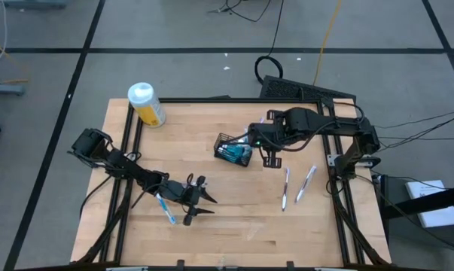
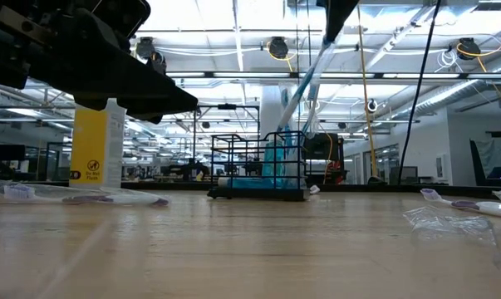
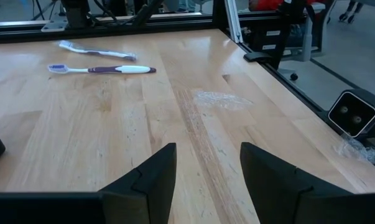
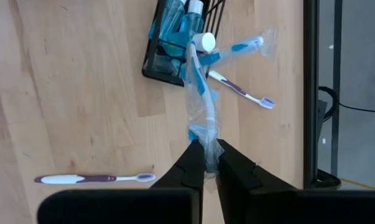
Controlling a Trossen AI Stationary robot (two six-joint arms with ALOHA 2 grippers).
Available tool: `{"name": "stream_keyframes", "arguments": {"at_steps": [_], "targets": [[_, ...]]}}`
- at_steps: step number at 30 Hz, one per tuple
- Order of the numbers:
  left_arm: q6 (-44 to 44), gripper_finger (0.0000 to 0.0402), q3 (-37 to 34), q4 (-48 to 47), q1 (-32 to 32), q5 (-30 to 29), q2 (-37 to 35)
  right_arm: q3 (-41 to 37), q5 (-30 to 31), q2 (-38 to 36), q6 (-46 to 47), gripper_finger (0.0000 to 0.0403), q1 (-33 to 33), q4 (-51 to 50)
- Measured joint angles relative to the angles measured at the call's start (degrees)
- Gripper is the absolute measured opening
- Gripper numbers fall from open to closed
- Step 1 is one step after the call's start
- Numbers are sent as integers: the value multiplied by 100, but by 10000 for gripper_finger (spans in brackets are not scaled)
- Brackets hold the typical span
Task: Pick & Place toothbrushing station
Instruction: Put the blue toothbrush into the wire organizer
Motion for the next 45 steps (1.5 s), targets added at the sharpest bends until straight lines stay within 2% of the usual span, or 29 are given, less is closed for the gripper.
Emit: {"name": "stream_keyframes", "arguments": {"at_steps": [12, 23, 31, 45], "targets": [[-36, 182, 0, 1, 1, 0, 0, -210, -123, -292, 234, 11, -38, 12], [-91, 182, 0, 8, 0, -2, 2, -1187, -140, -366, 33, 11, -242, 24], [-91, 182, 0, 5, 0, -18, 2, -1105, 160, -370, -291, 11, -361, -8], [-84, 182, 0, 5, 1, -149, 2, -1083, 46, -349, -699, 11, -363, 88]]}}
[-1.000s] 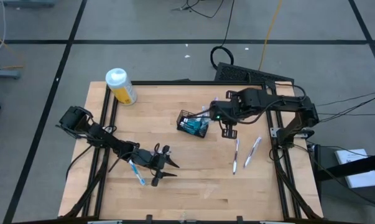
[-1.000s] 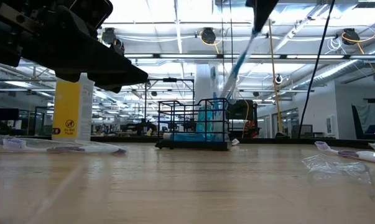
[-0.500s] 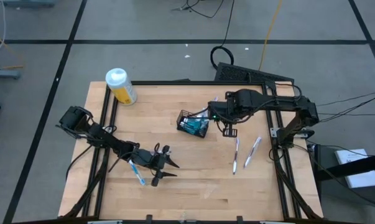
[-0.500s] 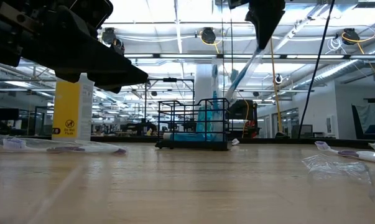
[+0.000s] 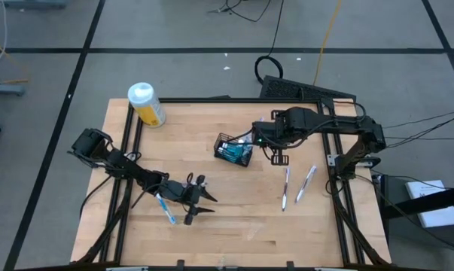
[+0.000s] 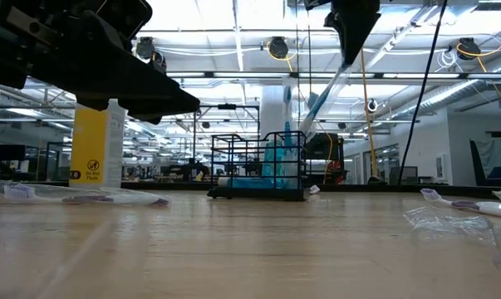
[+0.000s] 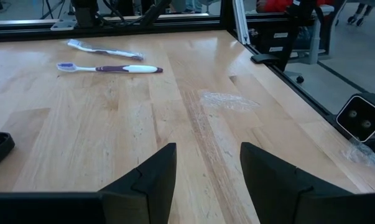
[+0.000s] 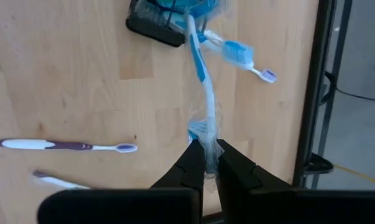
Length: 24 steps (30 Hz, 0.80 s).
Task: Pick & Place toothbrushing station
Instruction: Put the blue toothbrush into the wire organizer
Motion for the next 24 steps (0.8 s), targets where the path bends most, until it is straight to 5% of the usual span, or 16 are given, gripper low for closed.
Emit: {"name": "stream_keyframes", "arguments": {"at_steps": [24], "targets": [[79, 182, 0, 46, -2, -52, 0, 4, -441, 91, -752, 11, -161, 1480]]}}
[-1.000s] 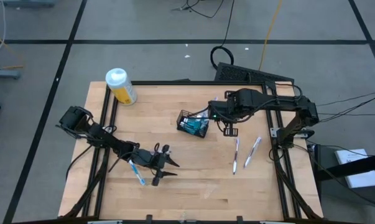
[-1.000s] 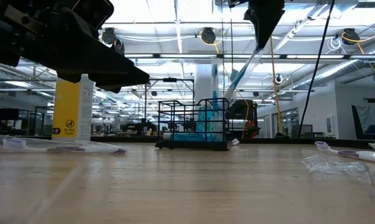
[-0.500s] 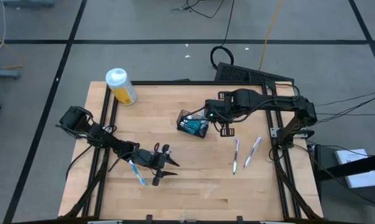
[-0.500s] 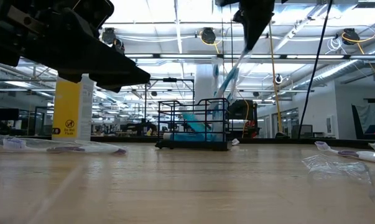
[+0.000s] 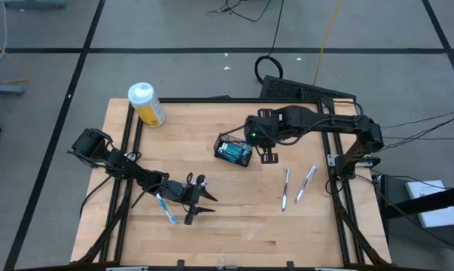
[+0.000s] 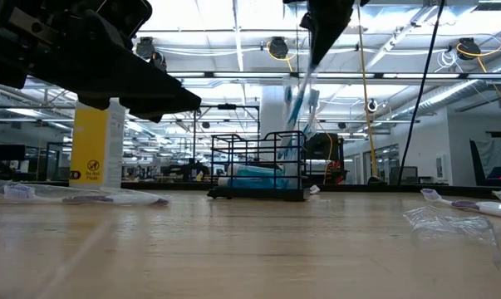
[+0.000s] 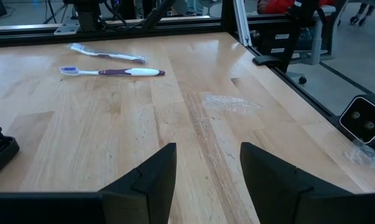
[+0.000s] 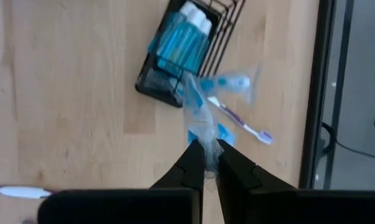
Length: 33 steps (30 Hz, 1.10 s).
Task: Pick & Place toothbrushing station
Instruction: Put the blue toothbrush into the wire organizer
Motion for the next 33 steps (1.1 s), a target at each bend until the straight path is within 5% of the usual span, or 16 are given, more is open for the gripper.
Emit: {"name": "stream_keyframes", "arguments": {"at_steps": [14, 33], "targets": [[4, 182, 0, 0, 2, 4, 0, -42, -623, 0, -248, 11, -293, 937], [7, 182, 0, 1, 0, 7, 0, -1125, -1351, -11, -203, 11, -626, 1715]]}}
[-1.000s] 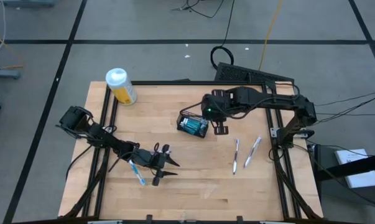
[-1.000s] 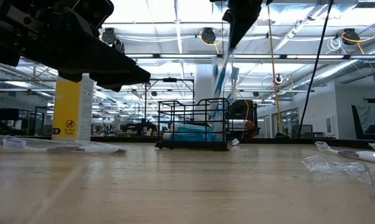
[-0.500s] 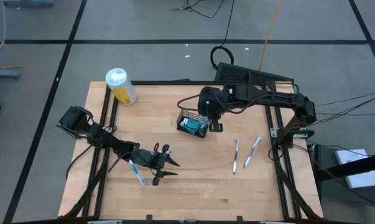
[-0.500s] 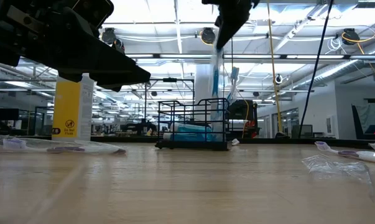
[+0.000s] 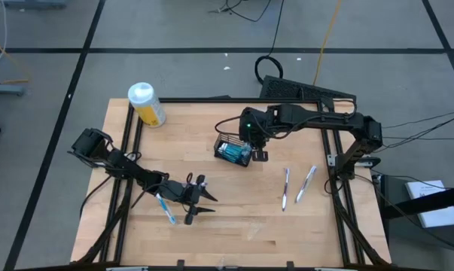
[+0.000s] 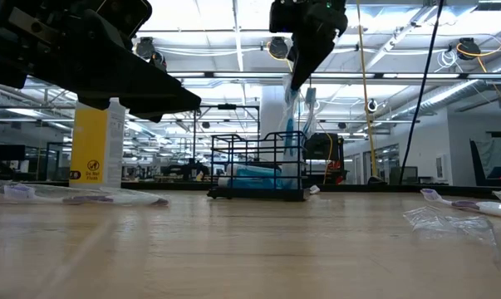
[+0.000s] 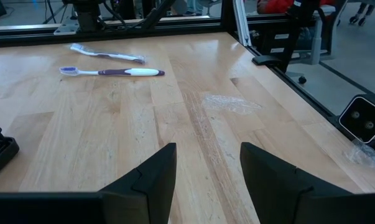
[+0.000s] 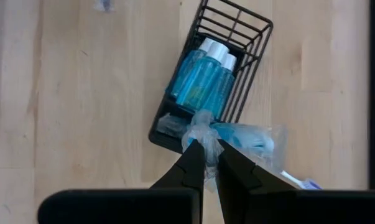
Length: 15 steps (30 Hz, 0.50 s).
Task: Pick & Place toothbrushing station
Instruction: Put the blue toothbrush into the wire organizer
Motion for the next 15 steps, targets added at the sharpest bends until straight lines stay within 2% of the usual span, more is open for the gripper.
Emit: {"name": "stream_keyframes", "arguments": {"at_steps": [15], "targets": [[-1, 182, 0, -1, 1, 0, 0, -108, -153, -9, 90, 11, -6, 211]]}}
